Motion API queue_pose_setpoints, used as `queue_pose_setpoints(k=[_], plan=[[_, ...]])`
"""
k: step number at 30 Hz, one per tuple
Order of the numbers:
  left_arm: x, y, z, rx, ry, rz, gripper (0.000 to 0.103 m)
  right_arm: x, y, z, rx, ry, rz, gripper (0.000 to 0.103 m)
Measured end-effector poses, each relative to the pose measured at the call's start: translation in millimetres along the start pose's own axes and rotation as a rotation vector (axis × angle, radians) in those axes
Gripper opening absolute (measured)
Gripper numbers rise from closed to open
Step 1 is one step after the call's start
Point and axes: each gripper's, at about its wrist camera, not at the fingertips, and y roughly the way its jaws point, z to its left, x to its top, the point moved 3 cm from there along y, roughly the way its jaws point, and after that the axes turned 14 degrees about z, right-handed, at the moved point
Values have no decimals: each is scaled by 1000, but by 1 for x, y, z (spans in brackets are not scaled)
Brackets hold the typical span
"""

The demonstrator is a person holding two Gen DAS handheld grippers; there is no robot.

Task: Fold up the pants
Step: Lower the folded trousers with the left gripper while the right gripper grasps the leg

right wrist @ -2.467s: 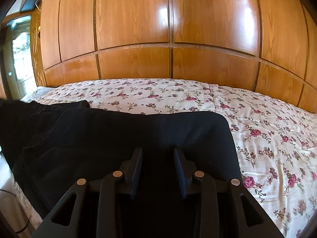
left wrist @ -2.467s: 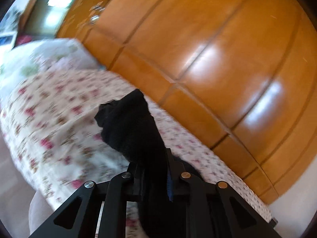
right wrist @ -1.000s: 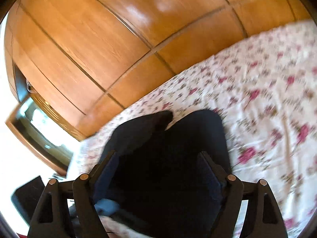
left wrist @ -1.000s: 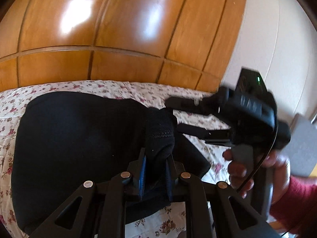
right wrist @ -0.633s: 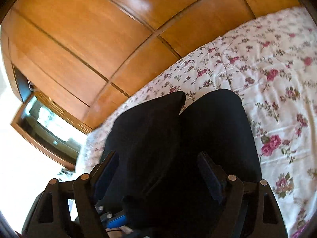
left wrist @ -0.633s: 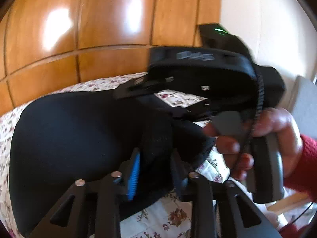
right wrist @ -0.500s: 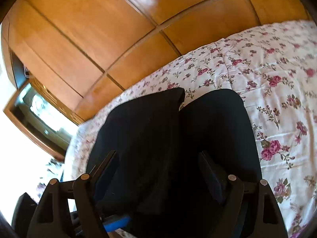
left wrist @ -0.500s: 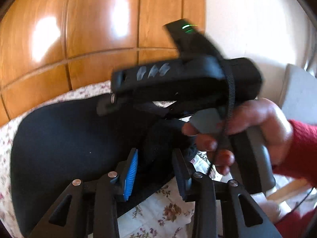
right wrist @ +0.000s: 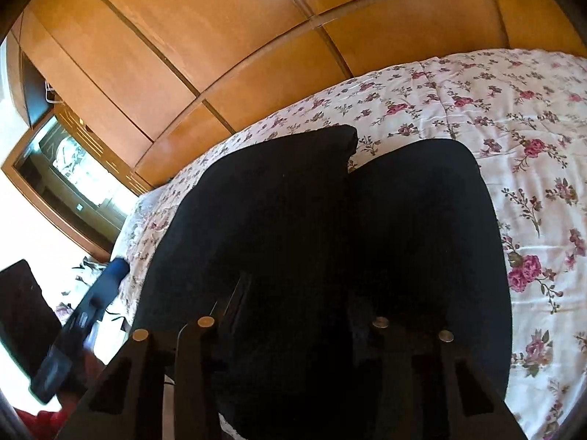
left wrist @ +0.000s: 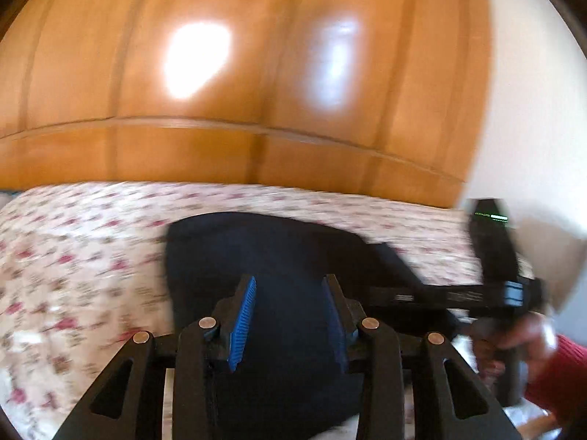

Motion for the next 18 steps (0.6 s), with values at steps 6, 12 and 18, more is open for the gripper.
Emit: queue_pose_setpoints(k=[6, 12, 18], plan=[[-14, 24, 44, 95, -182, 95, 73, -1, 1, -1, 4, 4, -10, 34], [-36, 41, 60, 4, -330, 131, 90, -2, 2, 0, -8, -2, -21, 34], [-50, 51, 80, -150, -508, 150, 94, -2, -3, 2, 7, -4, -51, 18]])
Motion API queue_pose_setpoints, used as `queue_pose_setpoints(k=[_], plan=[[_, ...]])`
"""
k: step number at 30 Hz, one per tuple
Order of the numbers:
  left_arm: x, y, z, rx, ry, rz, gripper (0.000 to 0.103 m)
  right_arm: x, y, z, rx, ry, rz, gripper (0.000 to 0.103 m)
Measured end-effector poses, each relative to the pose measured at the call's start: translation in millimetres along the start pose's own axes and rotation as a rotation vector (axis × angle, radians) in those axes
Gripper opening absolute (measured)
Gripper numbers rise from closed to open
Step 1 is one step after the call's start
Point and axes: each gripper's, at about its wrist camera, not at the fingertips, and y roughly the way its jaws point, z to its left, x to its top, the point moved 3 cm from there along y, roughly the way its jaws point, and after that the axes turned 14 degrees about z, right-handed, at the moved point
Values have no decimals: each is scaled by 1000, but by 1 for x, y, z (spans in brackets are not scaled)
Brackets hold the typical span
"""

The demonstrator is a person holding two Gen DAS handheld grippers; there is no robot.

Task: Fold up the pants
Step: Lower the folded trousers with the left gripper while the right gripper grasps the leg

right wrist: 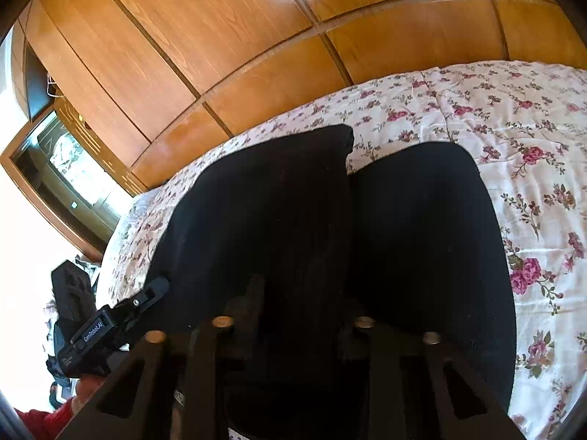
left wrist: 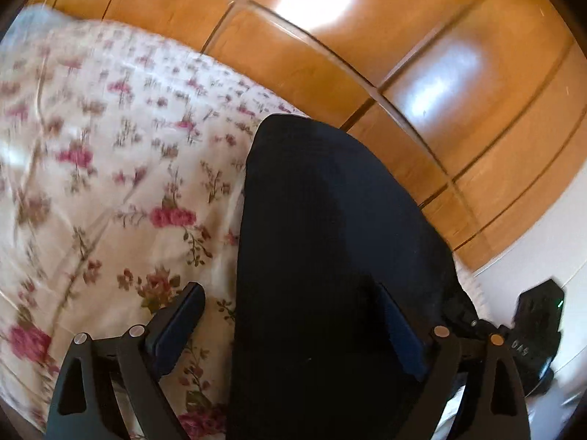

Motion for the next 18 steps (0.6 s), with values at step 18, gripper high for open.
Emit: queue_pose_setpoints(k=[18], plan=[[-20, -16, -70, 22, 317, -28, 88, -14, -92, 27, -131, -164, -212, 14]])
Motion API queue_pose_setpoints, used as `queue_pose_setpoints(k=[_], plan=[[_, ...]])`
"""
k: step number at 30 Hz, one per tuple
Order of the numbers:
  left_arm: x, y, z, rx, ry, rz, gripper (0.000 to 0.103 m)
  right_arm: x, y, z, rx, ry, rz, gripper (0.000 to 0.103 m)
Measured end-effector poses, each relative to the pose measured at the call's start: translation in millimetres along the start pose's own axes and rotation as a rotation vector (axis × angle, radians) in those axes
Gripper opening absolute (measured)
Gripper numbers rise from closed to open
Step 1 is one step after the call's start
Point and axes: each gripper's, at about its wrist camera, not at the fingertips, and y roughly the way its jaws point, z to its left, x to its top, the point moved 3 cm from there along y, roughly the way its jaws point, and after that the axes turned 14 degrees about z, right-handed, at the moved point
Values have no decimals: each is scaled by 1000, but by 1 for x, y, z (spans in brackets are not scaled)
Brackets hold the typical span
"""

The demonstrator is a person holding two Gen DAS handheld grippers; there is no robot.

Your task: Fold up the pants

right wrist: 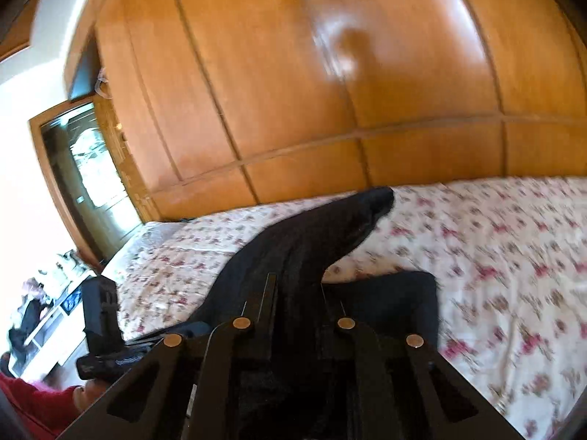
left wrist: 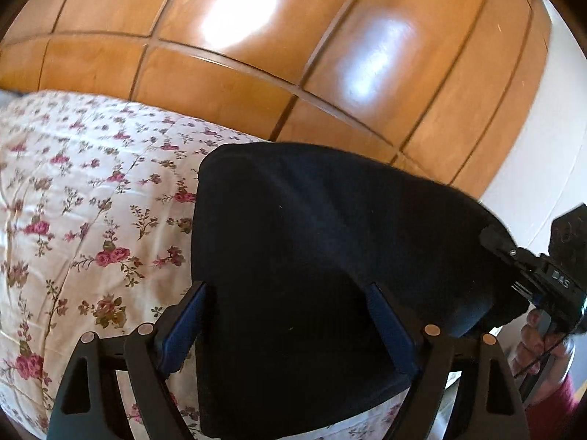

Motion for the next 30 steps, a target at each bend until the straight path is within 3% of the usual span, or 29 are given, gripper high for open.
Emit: queue_pose_setpoints(k=[5, 7, 11, 13, 16, 18, 21, 27, 30], plan=[[-12, 12, -15, 137, 122, 11, 88, -32, 45, -48, 16, 171, 166, 15], [-14, 16, -13, 152, 123, 10, 88, -36, 53, -57, 73, 219, 160, 16], [-11, 11, 1, 78, 50, 36, 89, -28, 51, -59, 117, 263, 164, 26], [-5, 8, 12, 19, -9, 54, 89, -24, 41, -60, 49, 245, 136, 31], [5, 3, 36, -30, -140, 67, 88, -16, 26, -62, -78, 217, 92, 49], [12, -3, 52, -52, -228, 56, 88, -7, 17, -58, -153, 176, 63, 51], [25, -5, 64, -80, -289, 55, 88, 2, 17, -55, -154, 147, 70, 52], [44, 12, 39, 1, -137, 118, 88, 19, 23, -25, -165, 45, 40, 55], [42, 32, 20, 108, -13, 171, 88, 36, 43, 7, -164, -72, 61, 55]])
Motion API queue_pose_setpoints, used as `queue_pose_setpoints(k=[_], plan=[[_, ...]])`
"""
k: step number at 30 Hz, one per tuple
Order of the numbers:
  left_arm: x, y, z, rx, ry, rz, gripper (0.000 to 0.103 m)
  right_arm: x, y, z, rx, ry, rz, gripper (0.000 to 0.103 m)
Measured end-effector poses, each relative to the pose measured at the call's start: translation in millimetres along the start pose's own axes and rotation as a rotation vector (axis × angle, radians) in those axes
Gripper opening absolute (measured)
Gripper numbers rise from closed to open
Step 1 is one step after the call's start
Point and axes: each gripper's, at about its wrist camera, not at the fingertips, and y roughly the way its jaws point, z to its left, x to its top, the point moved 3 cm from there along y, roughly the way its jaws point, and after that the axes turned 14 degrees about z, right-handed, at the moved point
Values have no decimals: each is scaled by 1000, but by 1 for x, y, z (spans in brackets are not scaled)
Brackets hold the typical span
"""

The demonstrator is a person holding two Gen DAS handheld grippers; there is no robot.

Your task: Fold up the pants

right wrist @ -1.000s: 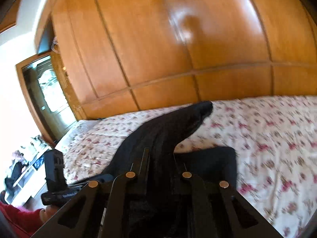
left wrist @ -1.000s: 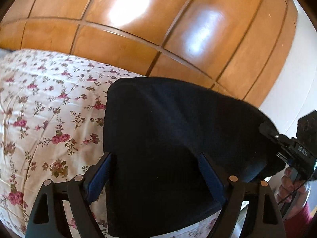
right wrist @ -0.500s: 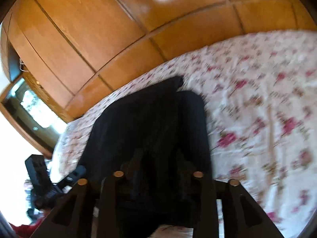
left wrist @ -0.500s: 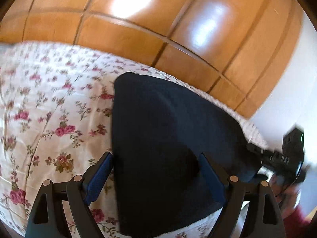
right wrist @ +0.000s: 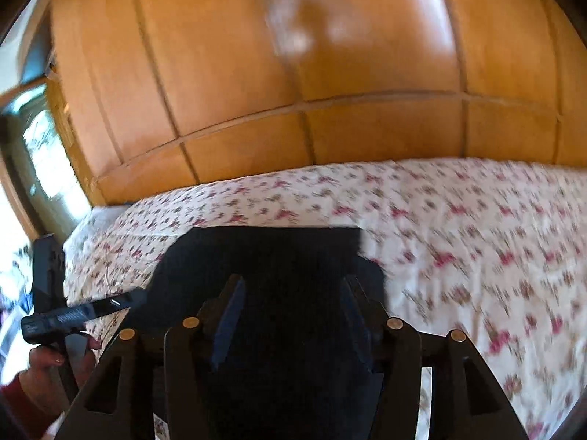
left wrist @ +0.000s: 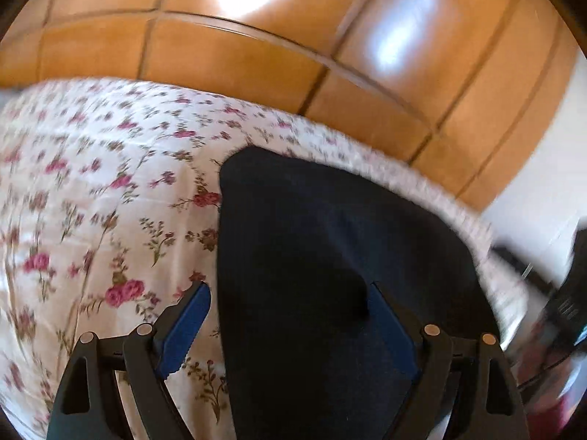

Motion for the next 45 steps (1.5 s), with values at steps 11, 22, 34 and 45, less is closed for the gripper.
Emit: queue_pose_setpoints(k=[11, 22, 34, 45], plan=[[-6, 22, 21, -87, -115, 97, 90, 19, 93, 5, 13, -5, 230, 28], [-14, 18, 23, -92, -121, 76, 92, -12, 50, -16, 40, 68, 154, 24], [-16, 9, 14, -37, -112, 108, 92, -24, 21, -48, -19, 143, 133, 65], [-15, 9, 30, -244, -67, 235, 89, -61, 46, -108, 358, 482, 279, 83]])
